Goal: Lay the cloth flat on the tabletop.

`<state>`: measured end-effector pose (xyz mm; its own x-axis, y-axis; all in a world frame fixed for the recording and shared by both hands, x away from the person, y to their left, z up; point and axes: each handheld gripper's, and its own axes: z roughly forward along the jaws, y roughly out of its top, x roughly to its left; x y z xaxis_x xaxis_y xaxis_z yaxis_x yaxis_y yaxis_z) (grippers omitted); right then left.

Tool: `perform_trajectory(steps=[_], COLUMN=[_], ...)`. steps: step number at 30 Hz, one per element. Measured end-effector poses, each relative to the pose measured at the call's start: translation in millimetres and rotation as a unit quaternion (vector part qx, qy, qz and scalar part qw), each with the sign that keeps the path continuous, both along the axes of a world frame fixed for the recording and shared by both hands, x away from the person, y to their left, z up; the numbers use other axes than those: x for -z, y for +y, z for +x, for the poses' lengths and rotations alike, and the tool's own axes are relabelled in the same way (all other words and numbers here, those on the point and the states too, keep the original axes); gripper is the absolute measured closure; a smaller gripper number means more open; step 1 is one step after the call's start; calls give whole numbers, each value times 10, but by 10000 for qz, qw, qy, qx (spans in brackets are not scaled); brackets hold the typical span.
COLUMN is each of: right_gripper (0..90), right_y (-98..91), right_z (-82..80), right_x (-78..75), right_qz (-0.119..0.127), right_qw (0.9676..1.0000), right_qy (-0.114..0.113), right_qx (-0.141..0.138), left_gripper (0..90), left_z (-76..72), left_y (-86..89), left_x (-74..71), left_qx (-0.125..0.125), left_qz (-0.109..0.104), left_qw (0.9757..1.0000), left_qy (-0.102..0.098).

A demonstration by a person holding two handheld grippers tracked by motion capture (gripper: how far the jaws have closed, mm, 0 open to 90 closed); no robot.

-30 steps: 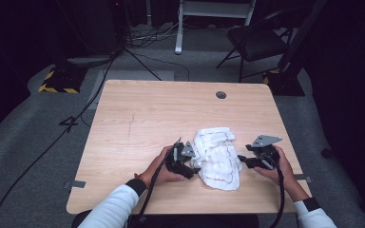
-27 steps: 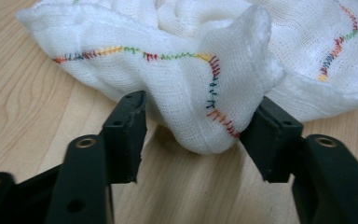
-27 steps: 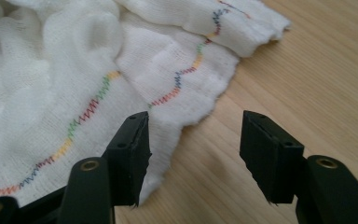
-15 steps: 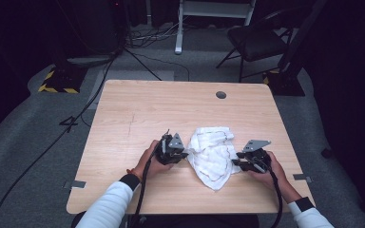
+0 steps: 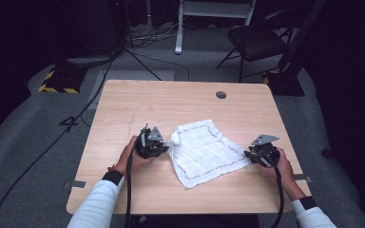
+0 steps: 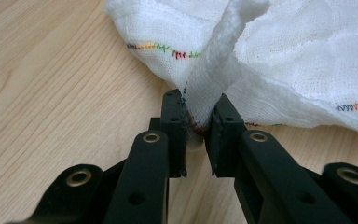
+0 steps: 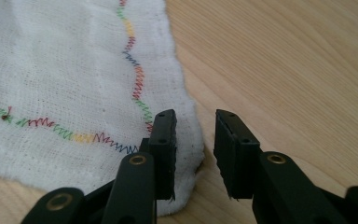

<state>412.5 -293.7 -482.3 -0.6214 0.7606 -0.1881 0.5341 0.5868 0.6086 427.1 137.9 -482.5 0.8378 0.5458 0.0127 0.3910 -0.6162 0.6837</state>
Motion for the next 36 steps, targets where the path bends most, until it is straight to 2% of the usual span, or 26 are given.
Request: perform_trajectory(steps=[2,7,9,10,11,12,15,16,17,19,20,22,23,24,26,28,32,33,34,35,36], right_gripper=[689,685,654,654,621,621,583,572,568,565,564,564,565,565,565,566,607,612,616,621,621], right_y=[-13,-25,-33,-33,-46,-46,-62,-63,-59,-48,-42,-38,-33,-34,-34,-23,-20,-23,-21,-16,-16], right_z=[9,12,15,15,21,21,25,18,2,-15,-20,-24,-32,-32,-29,-24,-18,-15,-15,-15,-15], right_x=[-4,-4,-1,-1,0,0,-10,-18,-47,-75,-91,-100,-112,-112,-107,-98,-85,-75,-60,-49,-49], right_qz=[-91,-56,-45,-45,-14,-14,-13,12,89,145,212,251,251,266,311,241,213,213,200,184,184], right_qw=[9999,10000,9999,9999,9999,9999,9999,9999,9999,9996,9994,9993,9991,9991,9988,9990,9989,9987,9984,9982,9982], right_qy=[-30,-9,-34,-34,-38,-38,-30,-65,-136,-199,-193,-196,-201,-192,-144,-130,11,79,158,219,219], right_qx=[57,79,108,108,143,143,149,119,-9,-121,-169,-187,-260,-279,-337,-359,-421,-459,-500,-535,-535], left_gripper=[785,747,638,638,533,458,425,382,340,313,271,261,249,246,246,246,272,287,288,294,306], left_z=[-13,-48,-64,-69,-81,-81,-132,-156,-198,-272,-297,-333,-387,-464,-536,-594,-659,-659,-682,-684,-684], left_y=[33,35,38,41,42,42,75,78,96,115,128,145,154,153,116,44,-148,-148,-262,-324,-324], left_x=[1,6,7,3,-11,-11,-52,-62,-83,-121,-139,-168,-212,-274,-319,-348,-311,-311,-249,-213,-213], left_qx=[-48,-92,-153,-213,-320,-320,-398,-434,-475,-564,-558,-588,-628,-563,-472,-305,155,155,386,496,496], left_qz=[-28,-33,-20,-7,20,20,-116,-114,-112,-65,-115,-179,-243,-370,-468,-518,-513,-513,-493,-474,-474], left_qw=[10000,9999,9998,9997,9995,9995,9991,9990,9988,9983,9982,9978,9971,9966,9961,9960,9974,9974,9975,9974,9974], left_qy=[48,100,80,71,23,23,24,2,-33,-147,-182,-229,-343,-483,-583,-659,-485,-485,-321,-223,-223])
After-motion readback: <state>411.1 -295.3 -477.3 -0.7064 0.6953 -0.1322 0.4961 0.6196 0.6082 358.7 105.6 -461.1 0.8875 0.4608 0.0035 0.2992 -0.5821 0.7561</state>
